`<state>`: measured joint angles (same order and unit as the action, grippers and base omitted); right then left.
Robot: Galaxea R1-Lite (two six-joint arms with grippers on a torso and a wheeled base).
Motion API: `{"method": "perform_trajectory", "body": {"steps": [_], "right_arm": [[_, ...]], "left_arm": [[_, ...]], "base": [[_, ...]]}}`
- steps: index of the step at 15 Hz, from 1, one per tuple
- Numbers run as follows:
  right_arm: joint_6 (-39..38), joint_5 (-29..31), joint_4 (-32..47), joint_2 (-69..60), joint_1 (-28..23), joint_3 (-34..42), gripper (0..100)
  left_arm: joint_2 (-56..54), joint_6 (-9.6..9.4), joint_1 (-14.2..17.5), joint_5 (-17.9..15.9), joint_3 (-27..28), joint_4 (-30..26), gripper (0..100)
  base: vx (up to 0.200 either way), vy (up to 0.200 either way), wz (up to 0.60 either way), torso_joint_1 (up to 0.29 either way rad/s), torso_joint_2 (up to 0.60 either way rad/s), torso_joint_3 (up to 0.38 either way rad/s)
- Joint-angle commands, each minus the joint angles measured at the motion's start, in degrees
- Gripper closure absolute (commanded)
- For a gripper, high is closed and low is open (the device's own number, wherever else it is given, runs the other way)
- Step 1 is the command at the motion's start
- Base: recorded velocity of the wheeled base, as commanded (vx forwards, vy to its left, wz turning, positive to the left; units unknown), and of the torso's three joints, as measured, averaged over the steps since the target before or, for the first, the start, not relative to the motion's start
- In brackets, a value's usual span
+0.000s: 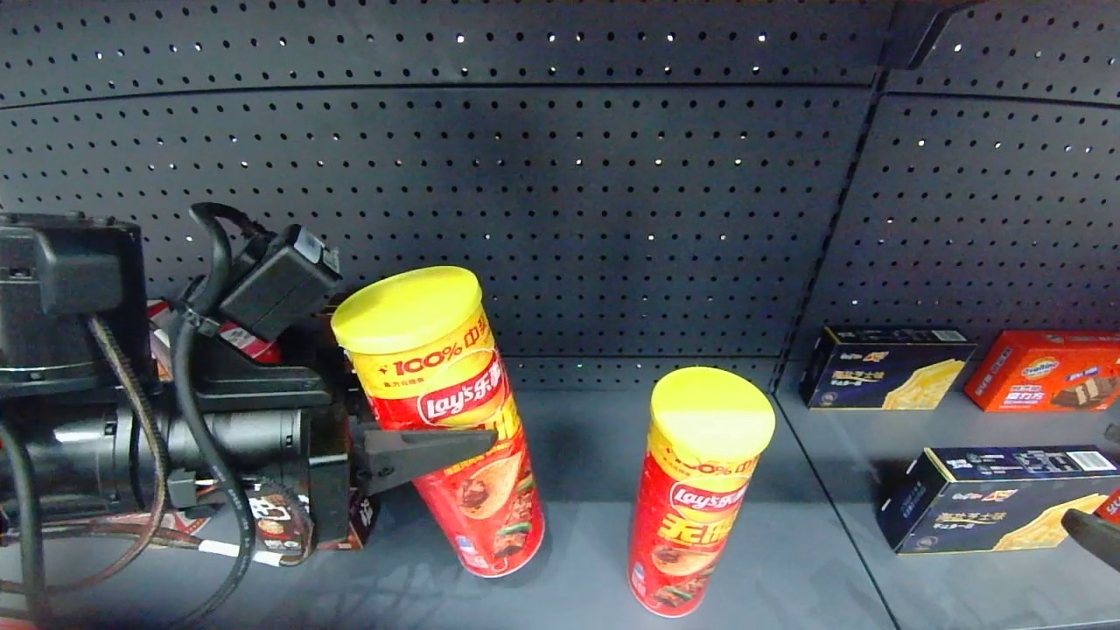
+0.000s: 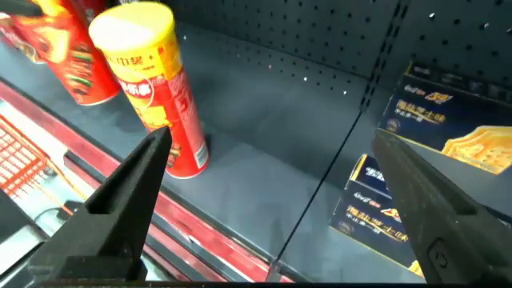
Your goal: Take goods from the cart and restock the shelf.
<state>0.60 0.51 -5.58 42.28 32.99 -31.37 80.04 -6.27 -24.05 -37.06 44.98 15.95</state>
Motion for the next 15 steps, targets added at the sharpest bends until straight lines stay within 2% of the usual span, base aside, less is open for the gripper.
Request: {"method": "perform_trajectory", "body": {"steps": [1,2,3,4,9,10,12,13,15], "right_arm": [[0.02,-0.34,-0.04,0.70,0.15,-0.19,0],[0.11,-0.42,-0.04,0.44,0.23,-0.01,0],[0.02,-0.51,-0.04,0.35,0.59,-0.10,0],[0.02,-0.51,-0.04,0.26,0.67,-0.10,0],[0.02,-0.51,0.05,0.44,1.38,-0.10,0],[0.02,-0.42,0.05,0.26,1.38,-0.01,0],[0.02,-0.42,0.05,0.09,1.38,-0.19,0],[0.02,-0.51,0.05,0.09,1.38,-0.19,0],[0.02,-0.51,-0.04,0.09,1.38,-0.01,0]], "left_arm": [[3.63,-0.06,0.06,0.06,2.92,-0.21,100],[4.24,-0.06,-0.03,0.15,3.36,-0.12,100],[6.27,-2.70,0.06,0.06,5.38,-0.12,100],[7.41,-4.28,0.06,-0.03,6.87,-0.39,100],[15.05,-6.39,-0.12,-0.38,14.25,-0.48,100],[16.55,-7.36,-0.29,-1.35,15.22,-0.39,100],[18.92,-11.05,0.15,-7.24,16.36,-0.39,100],[20.24,-11.40,0.32,-8.29,17.24,-0.39,100],[21.29,-11.58,0.23,-8.29,18.39,-0.04,100]], "base": [[0.000,0.000,0.00,0.000,0.00,0.000],[0.000,0.000,0.00,0.000,0.00,0.000],[0.000,0.000,0.00,0.000,0.00,0.000],[0.000,0.000,0.00,0.000,0.00,0.000],[0.000,0.000,0.00,0.000,0.00,0.000],[0.000,0.000,0.00,0.000,0.00,0.000],[0.000,0.000,0.00,0.000,0.00,0.000],[0.000,0.000,0.00,0.000,0.00,0.000],[0.000,0.000,0.00,0.000,0.00,0.000]]}}
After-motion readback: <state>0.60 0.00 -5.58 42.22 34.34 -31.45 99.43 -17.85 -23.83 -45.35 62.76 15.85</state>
